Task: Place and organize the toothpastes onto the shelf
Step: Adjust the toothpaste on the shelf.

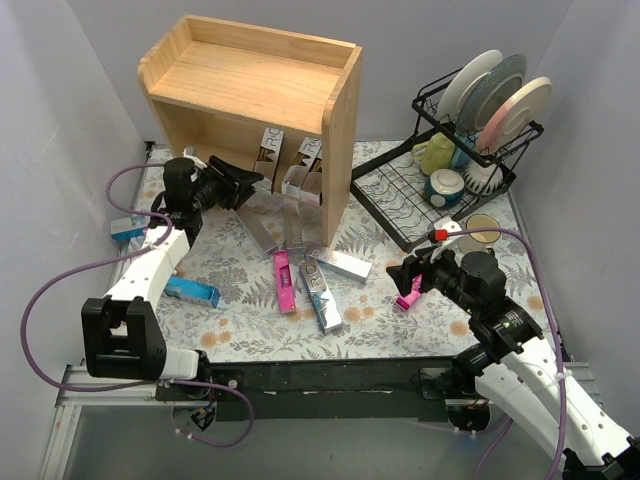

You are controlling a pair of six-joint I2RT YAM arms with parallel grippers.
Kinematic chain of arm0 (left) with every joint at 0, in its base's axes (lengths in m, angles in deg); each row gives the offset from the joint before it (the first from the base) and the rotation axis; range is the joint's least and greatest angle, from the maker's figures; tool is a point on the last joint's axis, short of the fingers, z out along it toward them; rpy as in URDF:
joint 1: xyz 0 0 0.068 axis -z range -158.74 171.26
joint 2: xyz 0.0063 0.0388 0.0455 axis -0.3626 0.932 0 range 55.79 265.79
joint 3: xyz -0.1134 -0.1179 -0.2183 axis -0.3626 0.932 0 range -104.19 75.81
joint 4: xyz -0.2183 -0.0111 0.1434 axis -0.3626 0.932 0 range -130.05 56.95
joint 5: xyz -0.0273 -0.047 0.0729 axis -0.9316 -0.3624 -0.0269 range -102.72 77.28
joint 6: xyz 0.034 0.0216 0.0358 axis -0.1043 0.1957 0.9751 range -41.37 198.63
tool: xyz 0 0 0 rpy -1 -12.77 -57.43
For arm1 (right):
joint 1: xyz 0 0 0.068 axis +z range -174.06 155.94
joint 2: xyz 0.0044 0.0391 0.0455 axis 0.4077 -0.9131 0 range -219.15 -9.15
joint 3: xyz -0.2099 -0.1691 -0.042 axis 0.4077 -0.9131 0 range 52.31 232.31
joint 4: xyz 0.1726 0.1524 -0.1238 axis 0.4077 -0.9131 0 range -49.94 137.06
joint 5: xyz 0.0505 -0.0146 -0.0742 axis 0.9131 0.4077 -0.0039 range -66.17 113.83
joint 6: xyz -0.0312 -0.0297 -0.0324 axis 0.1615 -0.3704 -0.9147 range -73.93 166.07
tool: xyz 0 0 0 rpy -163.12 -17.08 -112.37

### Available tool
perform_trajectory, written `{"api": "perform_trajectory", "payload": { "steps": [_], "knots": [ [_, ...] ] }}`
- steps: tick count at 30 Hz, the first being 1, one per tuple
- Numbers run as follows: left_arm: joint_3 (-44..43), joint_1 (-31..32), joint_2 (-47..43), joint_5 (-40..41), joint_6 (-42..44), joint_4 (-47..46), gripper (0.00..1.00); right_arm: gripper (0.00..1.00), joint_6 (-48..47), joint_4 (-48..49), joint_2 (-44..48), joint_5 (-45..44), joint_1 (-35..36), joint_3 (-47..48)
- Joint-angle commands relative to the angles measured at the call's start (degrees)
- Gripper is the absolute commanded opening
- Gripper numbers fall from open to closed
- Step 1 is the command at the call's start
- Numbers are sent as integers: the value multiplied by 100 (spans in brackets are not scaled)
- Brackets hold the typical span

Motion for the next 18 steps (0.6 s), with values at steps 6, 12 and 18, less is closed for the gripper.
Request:
{"api": "perform_trajectory", "payload": {
  "steps": [6,12,18],
  "knots": [
    [-642,251,387,-224,202,57,28,90,-7,196,67,-30,-13,83],
    [-924,365,607,-461,395,312,29,90,11,179,49,-30,-13,83],
    [-1142,374,633,-706,746,716,27,90,2,188,49,-22,-4,83]
  ]
}}
